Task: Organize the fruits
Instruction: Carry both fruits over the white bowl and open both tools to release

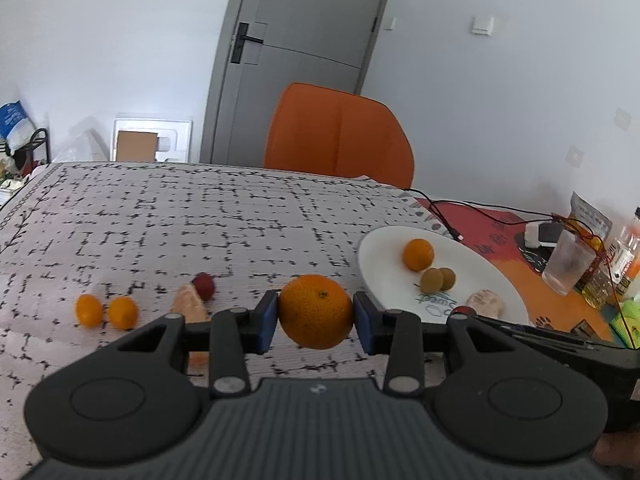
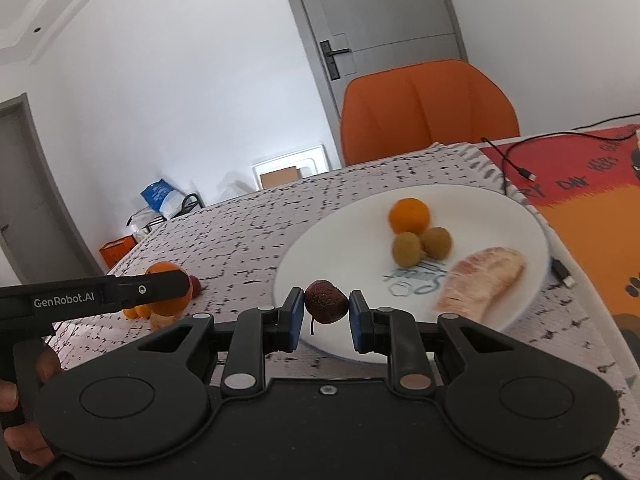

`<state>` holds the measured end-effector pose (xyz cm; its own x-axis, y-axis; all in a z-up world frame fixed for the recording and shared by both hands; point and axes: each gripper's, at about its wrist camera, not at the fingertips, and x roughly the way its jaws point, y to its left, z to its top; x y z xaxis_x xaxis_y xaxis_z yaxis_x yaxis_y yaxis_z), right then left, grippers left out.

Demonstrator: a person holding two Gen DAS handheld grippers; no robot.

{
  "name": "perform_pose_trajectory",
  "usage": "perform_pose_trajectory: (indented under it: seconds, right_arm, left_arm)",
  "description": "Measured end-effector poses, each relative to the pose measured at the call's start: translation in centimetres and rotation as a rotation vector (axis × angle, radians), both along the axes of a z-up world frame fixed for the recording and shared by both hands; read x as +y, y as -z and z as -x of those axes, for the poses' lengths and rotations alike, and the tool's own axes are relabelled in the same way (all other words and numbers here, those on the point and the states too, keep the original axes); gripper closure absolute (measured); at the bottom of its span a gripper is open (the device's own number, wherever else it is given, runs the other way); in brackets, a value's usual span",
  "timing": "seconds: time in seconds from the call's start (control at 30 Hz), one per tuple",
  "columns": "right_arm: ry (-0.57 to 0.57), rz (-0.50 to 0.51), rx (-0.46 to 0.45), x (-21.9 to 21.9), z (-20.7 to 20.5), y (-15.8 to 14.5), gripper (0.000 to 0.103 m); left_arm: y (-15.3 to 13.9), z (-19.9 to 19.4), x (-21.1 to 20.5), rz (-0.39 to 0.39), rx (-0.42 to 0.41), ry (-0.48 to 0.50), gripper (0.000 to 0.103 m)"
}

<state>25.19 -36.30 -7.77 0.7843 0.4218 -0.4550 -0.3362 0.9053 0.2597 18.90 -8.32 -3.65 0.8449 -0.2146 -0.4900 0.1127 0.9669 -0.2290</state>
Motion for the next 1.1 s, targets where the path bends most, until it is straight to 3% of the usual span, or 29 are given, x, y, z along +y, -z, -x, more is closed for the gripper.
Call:
perform_pose_trajectory:
  seconds: [0.17,0.87,1.1]
  right_arm:
    - [0.037,-0.01,-0.003,-1.3,0.3,0.2,0.073]
    - [0.112,-0.073,-0.025,-6.1,1.5,-0.1,0.068]
    - [0.121,-0.072,-0.031,-6.4,2.0,-0.5,0.062]
  left_arm:
    - [-0.1,-0.5,-1.7,-0.015,-0.004,0.032,0.064]
    - [-0.1,-3.4,-8.1,-0.061,-0.011,0.147,0.064]
    - [-0.6,-3.1,-7.6,-0.064,-0.037,0.107,0.059]
